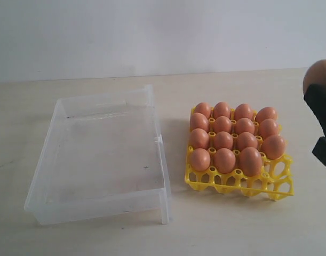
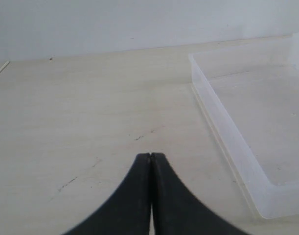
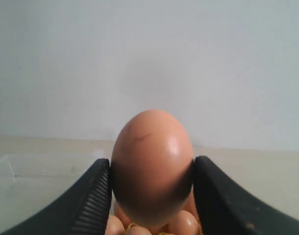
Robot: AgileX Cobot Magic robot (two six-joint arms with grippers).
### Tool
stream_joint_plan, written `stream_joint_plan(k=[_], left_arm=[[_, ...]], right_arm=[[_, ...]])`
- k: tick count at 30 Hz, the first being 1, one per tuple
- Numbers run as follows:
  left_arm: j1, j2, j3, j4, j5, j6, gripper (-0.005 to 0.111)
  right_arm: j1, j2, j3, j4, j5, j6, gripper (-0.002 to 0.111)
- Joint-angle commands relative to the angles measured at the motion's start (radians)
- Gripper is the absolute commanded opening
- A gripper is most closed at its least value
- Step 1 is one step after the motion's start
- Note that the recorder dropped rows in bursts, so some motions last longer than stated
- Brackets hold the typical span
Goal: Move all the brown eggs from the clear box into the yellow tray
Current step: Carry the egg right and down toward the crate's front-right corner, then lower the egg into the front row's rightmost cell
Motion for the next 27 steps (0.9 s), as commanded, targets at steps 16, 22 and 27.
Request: stream_joint_plan(k=[16, 22, 27], left_arm=[[0.003, 0.004, -0.005, 0.003, -0.001, 0.003, 0.0], [0.003, 0.004, -0.005, 0.003, -0.001, 0.003, 0.0], [0.003, 0.004, -0.005, 0.003, -0.001, 0.003, 0.0]], right_arm=[[-0.006, 0.297, 0.11, 0.133, -0.299, 0.13, 0.0], [-0.006, 0.431, 0.11, 0.105, -0.39, 0.218, 0.0], [-0.006, 0.585, 0.086, 0.058, -0.433, 0.256, 0.0]])
